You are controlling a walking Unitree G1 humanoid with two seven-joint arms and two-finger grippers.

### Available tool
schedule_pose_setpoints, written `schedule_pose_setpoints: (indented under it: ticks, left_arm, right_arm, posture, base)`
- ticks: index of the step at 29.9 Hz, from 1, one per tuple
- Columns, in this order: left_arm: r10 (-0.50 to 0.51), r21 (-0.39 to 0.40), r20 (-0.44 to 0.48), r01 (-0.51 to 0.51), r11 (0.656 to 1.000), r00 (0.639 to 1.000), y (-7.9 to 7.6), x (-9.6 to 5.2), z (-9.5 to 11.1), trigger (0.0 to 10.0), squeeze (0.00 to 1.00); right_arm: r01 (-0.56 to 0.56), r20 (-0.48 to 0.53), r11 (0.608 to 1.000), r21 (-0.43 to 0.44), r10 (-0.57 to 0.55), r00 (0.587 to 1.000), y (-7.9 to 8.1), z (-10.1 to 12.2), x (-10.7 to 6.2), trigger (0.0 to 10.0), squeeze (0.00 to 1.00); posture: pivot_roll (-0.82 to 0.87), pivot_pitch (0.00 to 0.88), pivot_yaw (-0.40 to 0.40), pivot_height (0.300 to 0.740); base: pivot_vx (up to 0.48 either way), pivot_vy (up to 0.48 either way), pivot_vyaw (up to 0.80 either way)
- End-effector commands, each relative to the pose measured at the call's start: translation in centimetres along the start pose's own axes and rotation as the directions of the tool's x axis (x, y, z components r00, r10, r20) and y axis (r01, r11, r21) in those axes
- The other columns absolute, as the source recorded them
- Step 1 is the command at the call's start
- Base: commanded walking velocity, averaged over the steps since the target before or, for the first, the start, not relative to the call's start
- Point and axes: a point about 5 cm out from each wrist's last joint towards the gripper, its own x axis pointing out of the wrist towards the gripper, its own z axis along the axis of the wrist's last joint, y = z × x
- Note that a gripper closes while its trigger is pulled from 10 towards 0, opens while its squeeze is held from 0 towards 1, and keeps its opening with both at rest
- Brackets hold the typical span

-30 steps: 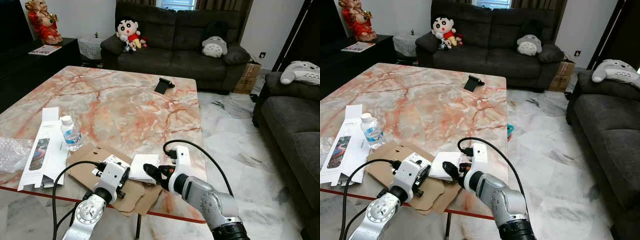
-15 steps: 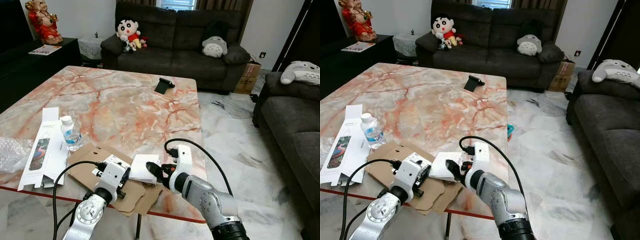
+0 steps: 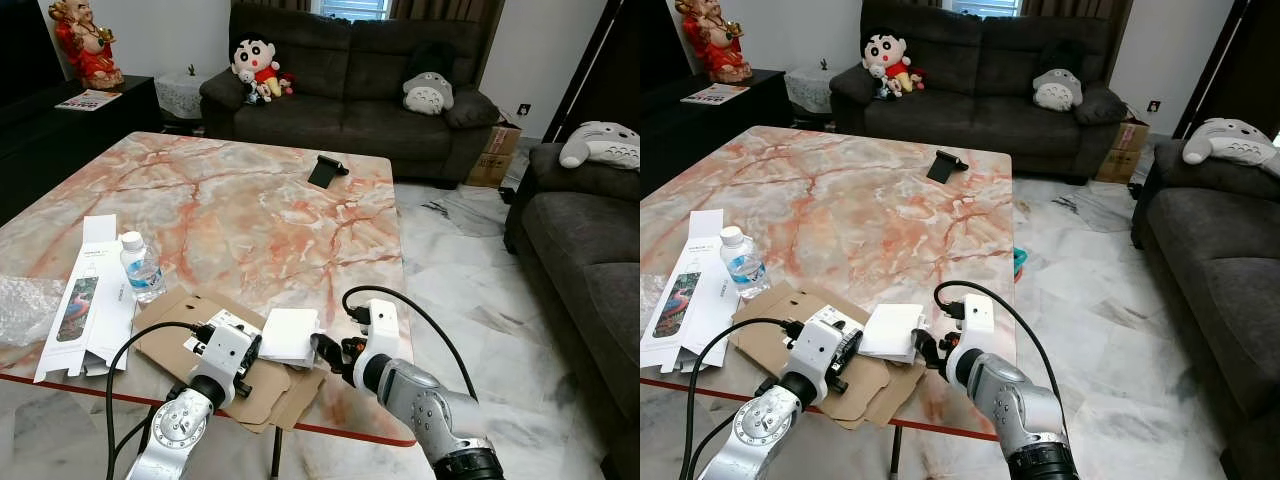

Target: Picking trash to rubbish bin

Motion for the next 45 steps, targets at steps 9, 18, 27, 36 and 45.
schedule_pose_setpoints:
  ticks: [9,18,27,36,45]
  left_arm:
    - [-0.035,0.019,-0.006,0.035,0.999,0.999,-0.6,0.1,0.1,10.0,0.00]
    - [-0.038,0.020,-0.006,0.038,0.999,0.999,-0.6,0.0,0.1,10.0,0.00]
    - [-0.049,0.028,-0.010,0.049,0.998,0.999,-0.8,0.1,0.0,10.0,0.00]
    - [-0.047,0.032,-0.010,0.048,0.998,0.999,-0.7,0.0,0.0,10.0,0.00]
    - [-0.053,0.032,-0.008,0.053,0.998,0.999,-0.7,0.0,0.1,10.0,0.00]
  right_arm:
    - [-0.117,0.018,0.991,0.064,0.116,0.993,2.2,0.4,0.1,10.0,0.00]
    - [-0.136,0.027,0.987,0.089,0.134,0.991,2.6,0.4,0.2,10.0,0.00]
    - [-0.139,0.059,0.977,0.160,0.131,0.990,2.3,1.0,0.4,10.0,0.00]
    - [-0.105,0.018,0.991,0.081,0.104,0.994,2.4,0.2,0.6,10.0,0.00]
    - [0.018,-0.007,0.999,-0.032,-0.018,1.000,0.5,-0.4,0.5,10.0,0.00]
  posture:
    - [0.17,0.000,-0.077,0.740]
    - [0.17,0.000,-0.077,0.740]
    - [0.17,0.000,-0.077,0.740]
    - [0.18,0.000,-0.075,0.740]
    - [0.18,0.000,-0.075,0.740]
  base:
    - [0.000,0.000,0.00]
    - [0.000,0.000,0.00]
    - [0.000,0.000,0.00]
    - [0.000,0.000,0.00]
    - [0.000,0.000,0.00]
